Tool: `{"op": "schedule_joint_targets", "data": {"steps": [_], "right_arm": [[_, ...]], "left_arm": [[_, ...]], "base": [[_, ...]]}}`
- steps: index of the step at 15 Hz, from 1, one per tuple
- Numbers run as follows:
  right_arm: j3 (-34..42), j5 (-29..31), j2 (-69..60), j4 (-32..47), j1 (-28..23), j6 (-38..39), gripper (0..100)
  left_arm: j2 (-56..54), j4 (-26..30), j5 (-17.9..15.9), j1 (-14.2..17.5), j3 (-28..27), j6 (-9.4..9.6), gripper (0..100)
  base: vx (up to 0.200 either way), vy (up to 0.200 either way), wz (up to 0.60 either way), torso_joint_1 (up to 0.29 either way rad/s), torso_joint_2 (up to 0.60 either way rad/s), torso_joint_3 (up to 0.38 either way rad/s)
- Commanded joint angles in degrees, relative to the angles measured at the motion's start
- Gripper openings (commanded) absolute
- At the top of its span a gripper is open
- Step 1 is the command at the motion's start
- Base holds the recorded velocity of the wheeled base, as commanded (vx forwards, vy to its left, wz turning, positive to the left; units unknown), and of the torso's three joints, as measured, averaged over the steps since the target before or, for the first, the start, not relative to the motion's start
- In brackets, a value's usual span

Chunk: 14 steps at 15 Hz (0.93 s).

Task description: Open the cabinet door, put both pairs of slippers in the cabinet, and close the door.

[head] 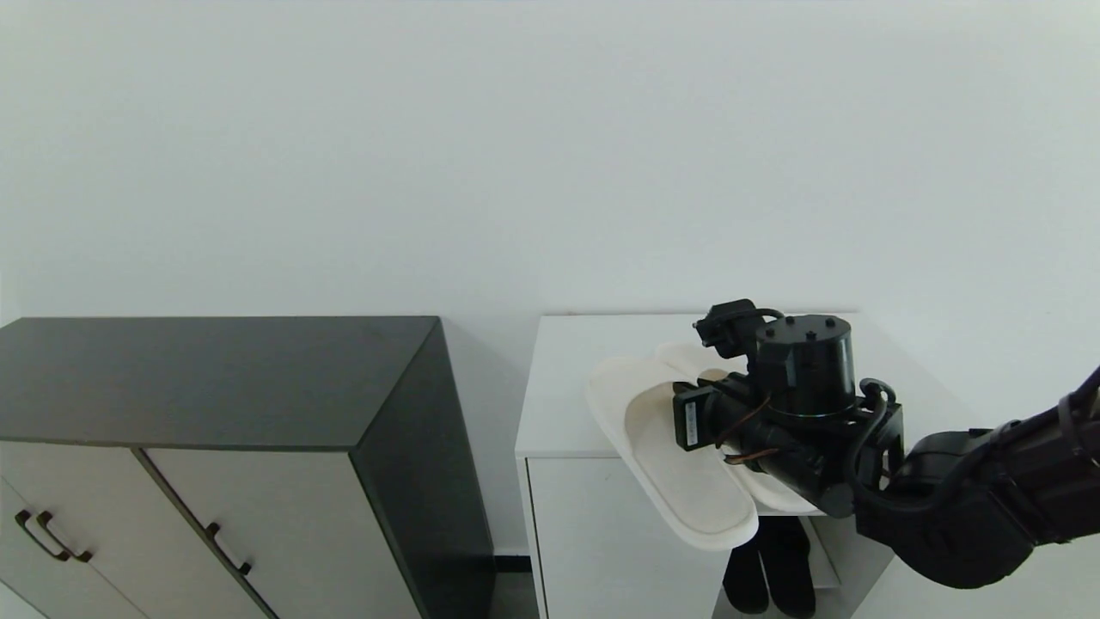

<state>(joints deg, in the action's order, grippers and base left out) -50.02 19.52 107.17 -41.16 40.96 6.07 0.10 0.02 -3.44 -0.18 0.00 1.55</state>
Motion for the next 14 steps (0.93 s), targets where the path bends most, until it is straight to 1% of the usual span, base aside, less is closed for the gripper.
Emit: {"op": "schedule_joint_targets", "data": {"steps": [1,7,14], "right_arm": [[0.01,0.08,0.06,-0.07,0.08,-0.01,0],[0.36,0.08,0.15,-0.15,0.08,-0.18,0],[1.06,-0.01,0.23,-0.15,0.17,-0.18,0]], "left_arm": [[-0.01,-0.02,0.01,0.01,0.0,0.03,0],[-0.01,-0.02,0.01,0.01,0.0,-0.05,0],[-0.01,-0.02,0.01,0.01,0.0,-0.05,0]], "base": [[-0.2,0.0,0.0,0.007,0.01,0.007],[-0.2,0.0,0.0,-0.006,0.0,0.005],[0.0,0.0,0.0,0.0,0.0,0.0]]}}
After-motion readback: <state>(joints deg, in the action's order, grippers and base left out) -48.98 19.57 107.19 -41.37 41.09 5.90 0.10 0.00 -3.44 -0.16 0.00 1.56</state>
